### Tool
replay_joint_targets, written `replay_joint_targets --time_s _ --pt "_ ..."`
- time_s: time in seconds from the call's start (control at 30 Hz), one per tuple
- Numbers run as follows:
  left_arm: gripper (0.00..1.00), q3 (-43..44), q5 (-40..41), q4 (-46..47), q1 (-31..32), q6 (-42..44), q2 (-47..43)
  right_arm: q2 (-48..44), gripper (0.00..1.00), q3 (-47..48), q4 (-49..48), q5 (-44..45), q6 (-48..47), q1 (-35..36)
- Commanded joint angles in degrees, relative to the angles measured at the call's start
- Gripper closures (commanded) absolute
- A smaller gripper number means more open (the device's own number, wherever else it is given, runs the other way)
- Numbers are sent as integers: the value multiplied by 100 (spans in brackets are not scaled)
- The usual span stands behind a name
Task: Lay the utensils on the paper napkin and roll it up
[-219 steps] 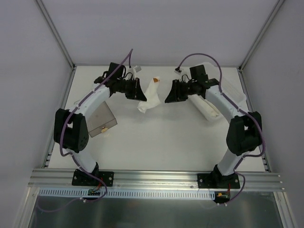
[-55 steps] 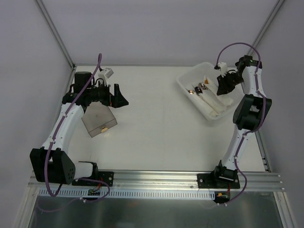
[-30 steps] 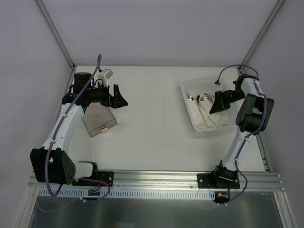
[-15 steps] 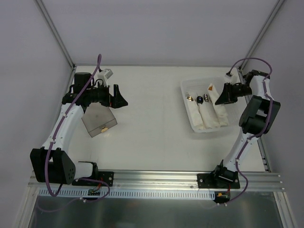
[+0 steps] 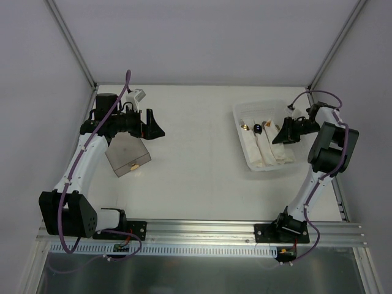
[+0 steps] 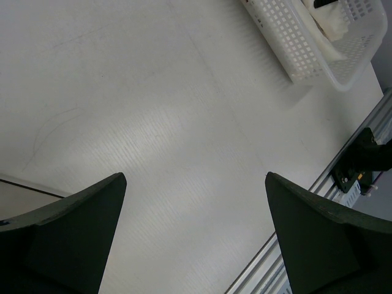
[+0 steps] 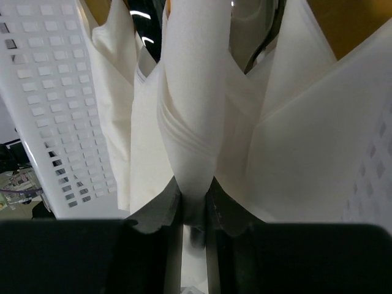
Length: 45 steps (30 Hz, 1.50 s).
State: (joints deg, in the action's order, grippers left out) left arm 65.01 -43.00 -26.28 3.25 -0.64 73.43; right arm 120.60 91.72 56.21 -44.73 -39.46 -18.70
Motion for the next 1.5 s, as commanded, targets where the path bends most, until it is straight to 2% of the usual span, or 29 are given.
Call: replay_joint_targets --time_s 0.0,0.27,0.53,0.73,0.87,0.97,1.23,1.47 --pt "1 3 -85 27 -87 82 -30 -317 100 -146 -364 166 36 -2" --pt "1 -6 -50 27 -87 91 -39 -36 100 -155 -400 413 -255 15" --pt "1 11 -50 18 -96 82 -13 -54 98 -137 -382 772 -123 94" --pt "1 29 -50 27 -105 82 5 34 84 12 -163 1106 -18 217" --pt "1 38 -59 18 -105 91 -21 52 66 118 -83 1264 53 235" --pt "1 38 -59 18 -105 91 -39 34 57 162 -83 1423 35 261" --pt "1 64 -68 18 -114 82 -30 -168 52 390 -83 1669 -79 323" --pt "1 64 -6 18 -114 82 -22 -335 38 706 -83 1854 -158 411"
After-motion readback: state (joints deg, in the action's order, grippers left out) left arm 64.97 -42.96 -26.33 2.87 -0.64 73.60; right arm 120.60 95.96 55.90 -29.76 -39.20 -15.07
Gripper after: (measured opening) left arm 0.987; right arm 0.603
